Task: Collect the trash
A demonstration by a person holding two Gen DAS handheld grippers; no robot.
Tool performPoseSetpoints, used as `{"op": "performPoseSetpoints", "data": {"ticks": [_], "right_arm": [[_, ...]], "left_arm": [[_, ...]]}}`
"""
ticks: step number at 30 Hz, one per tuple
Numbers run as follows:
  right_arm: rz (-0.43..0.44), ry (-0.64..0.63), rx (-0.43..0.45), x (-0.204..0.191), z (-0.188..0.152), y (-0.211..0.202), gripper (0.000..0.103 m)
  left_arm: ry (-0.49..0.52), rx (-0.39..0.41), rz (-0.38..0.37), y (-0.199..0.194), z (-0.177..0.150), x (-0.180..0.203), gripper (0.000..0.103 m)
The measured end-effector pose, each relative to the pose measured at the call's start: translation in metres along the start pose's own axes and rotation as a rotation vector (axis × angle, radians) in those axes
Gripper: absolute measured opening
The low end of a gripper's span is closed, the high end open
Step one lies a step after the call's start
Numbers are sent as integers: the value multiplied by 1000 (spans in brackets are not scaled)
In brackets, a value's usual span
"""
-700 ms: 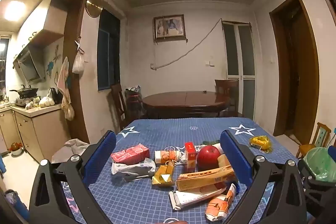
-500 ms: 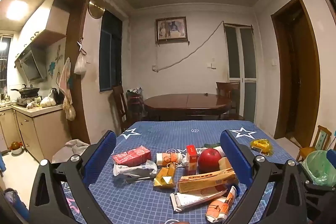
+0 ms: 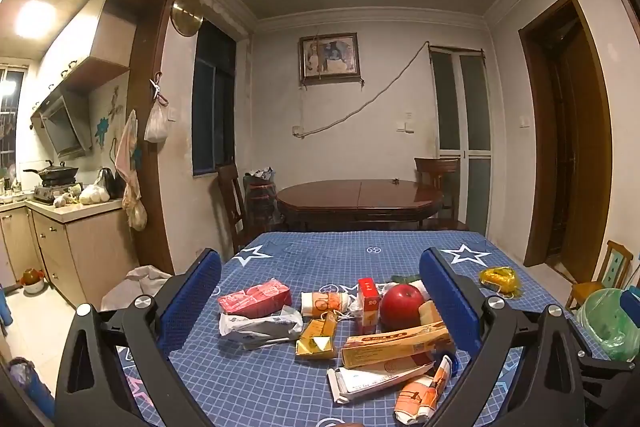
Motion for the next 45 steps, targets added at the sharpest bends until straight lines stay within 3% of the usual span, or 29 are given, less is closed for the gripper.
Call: {"op": "performPoseSetpoints", "data": {"ticks": [8,15,22,25,29,33,40,45], "right_arm": [[3,28,2,5,2,-1,98],[64,104,-16,14,1,0,98],[93,97,38,11,6,-10,98],[65,61,29,5,8,-7,98],[-16,-12,33,-4,18,-4,98],[-12,-35,45,-10,33,-4,98],[1,-24,133,-16,72,-25,98],[-2,-45,179,-19,87,-39,98]], "left_arm": [[-29,-47,2,5,-4,-8,99],[-46,-51,7,9,-7,-11,99],[-40,-74,14,16,-12,-9,99],[-48,-68,14,18,-14,-11,99],[-56,-57,32,20,-18,-16,99],[-75,-62,63,20,-22,-24,99],[-160,-59,55,15,-24,-40,99],[-152,-73,61,17,-23,-38,99]]}}
Point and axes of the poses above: each gripper's, at about its wrist camera, not at the fingertips, and y roughly the way its jaws point, x to its right, z to its top, the point moved 8 cm from there along y, roughly the way its jaws point, and after that the axes turned 7 degrees about -x, right-handed, at the moved point
